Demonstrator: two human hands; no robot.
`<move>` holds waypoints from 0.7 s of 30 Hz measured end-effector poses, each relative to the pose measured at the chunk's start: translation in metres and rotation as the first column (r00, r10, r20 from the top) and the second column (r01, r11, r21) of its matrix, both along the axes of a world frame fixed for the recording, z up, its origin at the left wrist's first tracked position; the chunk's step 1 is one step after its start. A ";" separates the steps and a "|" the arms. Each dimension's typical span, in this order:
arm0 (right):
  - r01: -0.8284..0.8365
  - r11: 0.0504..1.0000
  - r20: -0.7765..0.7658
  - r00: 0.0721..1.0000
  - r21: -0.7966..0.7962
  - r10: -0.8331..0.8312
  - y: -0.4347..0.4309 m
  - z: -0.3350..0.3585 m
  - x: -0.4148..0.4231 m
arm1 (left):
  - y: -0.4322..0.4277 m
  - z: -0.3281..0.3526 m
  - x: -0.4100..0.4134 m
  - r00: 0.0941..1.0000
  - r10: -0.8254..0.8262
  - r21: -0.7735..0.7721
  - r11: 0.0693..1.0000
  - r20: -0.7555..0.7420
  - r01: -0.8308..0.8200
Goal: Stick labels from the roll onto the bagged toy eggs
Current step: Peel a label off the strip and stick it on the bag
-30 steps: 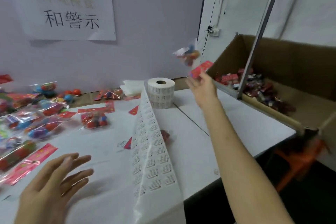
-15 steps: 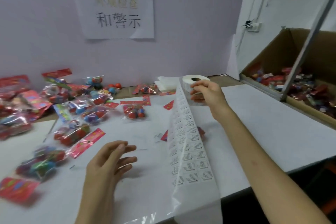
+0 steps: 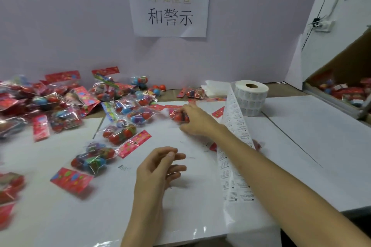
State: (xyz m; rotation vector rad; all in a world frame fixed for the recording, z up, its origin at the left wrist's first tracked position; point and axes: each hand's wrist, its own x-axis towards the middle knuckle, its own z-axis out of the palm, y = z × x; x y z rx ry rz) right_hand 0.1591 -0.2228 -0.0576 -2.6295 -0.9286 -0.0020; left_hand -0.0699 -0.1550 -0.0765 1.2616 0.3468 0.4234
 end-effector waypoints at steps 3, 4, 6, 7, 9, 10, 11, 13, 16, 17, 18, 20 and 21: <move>0.017 0.995 0.079 0.997 0.099 -0.024 -0.001 -0.002 0.002 | 0.000 -0.001 -0.001 1.000 -0.005 -0.025 1.000 0.005 0.005; 0.017 0.993 0.071 0.997 0.118 -0.025 -0.003 0.001 0.001 | 0.000 -0.001 -0.001 1.000 -0.006 -0.044 0.999 0.010 0.007; 0.018 0.980 0.023 0.999 0.198 -0.023 -0.006 0.012 -0.006 | -0.001 0.001 -0.001 1.000 -0.013 -0.097 0.995 0.028 0.015; 0.015 0.964 0.004 1.000 0.264 -0.017 -0.009 0.018 -0.013 | -0.001 0.003 0.000 0.999 -0.020 -0.133 0.991 0.039 0.025; -0.024 0.912 -0.005 1.000 0.410 0.029 -0.017 0.031 -0.035 | -0.002 0.007 0.001 0.998 -0.042 -0.209 0.977 0.050 0.052; -0.061 0.878 0.004 0.998 0.475 0.067 -0.023 0.035 -0.049 | -0.003 0.009 0.000 0.997 -0.053 -0.245 0.967 0.050 0.064; -0.104 0.842 0.022 0.994 0.530 0.110 -0.030 0.038 -0.066 | -0.003 0.011 0.000 0.997 -0.057 -0.278 0.958 0.055 0.071; -0.193 0.774 0.081 0.980 0.602 0.181 -0.045 0.035 -0.100 | -0.003 0.014 -0.001 0.995 -0.045 -0.323 0.944 0.090 0.072; -0.265 0.715 0.196 0.964 0.647 0.180 -0.057 0.019 -0.137 | -0.004 0.015 -0.003 0.990 -0.051 -0.308 0.947 0.133 0.090; -0.265 0.704 0.208 0.964 0.659 0.167 -0.060 0.013 -0.146 | -0.004 0.015 -0.004 0.991 -0.053 -0.275 0.958 0.125 0.086; -0.259 0.696 0.199 0.966 0.670 0.168 -0.062 0.006 -0.154 | -0.005 0.014 -0.003 0.993 -0.044 -0.239 0.969 0.112 0.070; -0.248 0.674 0.131 0.967 0.696 0.221 -0.066 -0.003 -0.165 | -0.005 0.011 -0.002 0.996 -0.007 -0.188 0.982 0.093 0.024; -0.229 0.649 0.074 0.964 0.726 0.257 -0.068 -0.007 -0.168 | -0.005 0.010 -0.002 0.996 0.003 -0.167 0.986 0.085 0.011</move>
